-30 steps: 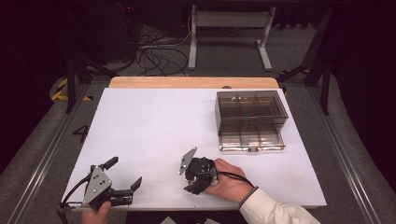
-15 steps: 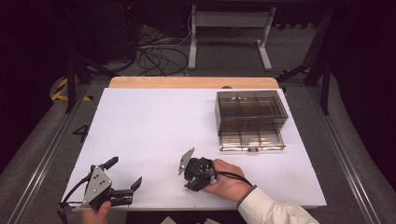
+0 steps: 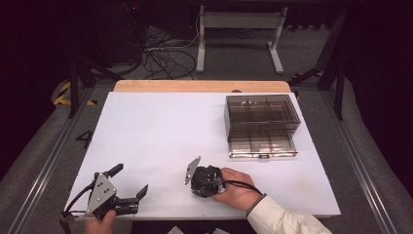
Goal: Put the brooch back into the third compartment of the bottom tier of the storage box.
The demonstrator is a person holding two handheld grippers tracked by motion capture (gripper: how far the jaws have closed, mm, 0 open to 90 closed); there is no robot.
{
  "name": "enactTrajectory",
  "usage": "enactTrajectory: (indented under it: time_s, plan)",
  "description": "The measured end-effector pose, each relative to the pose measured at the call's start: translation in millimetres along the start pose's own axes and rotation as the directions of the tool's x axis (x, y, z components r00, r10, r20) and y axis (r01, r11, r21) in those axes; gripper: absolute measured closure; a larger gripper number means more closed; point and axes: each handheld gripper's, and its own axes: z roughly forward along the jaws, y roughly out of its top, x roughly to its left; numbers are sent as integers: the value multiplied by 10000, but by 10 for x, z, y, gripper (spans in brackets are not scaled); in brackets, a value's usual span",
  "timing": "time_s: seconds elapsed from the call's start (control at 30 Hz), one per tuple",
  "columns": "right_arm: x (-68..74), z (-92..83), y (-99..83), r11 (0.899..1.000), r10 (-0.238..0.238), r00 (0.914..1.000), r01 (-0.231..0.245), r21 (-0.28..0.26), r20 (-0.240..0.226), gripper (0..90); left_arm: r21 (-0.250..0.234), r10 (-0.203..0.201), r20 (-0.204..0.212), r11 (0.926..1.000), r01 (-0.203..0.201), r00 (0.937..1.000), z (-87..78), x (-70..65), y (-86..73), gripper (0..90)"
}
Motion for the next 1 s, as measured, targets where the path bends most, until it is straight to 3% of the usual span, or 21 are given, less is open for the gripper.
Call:
enactTrajectory:
  time_s: [0.27, 0.63, 1.0]
  plan:
    - [7, -16, -3, 10000, -49, 9999, 49, 5, 115, 807, -12, 6, -48, 10000, -6, 10000, -5, 2, 2, 16]
    - [-21, -199, -47, 9956, 257, 9989, -220, -907, 393, 807, 8, 17, -35, 10000, -17, 10000, -6, 2, 3, 16]
    - [-15, -394, -91, 9788, 465, 9944, -263, -2031, 950, 808, 3, -16, -37, 10000, 16, 10000, -7, 2, 2, 16]
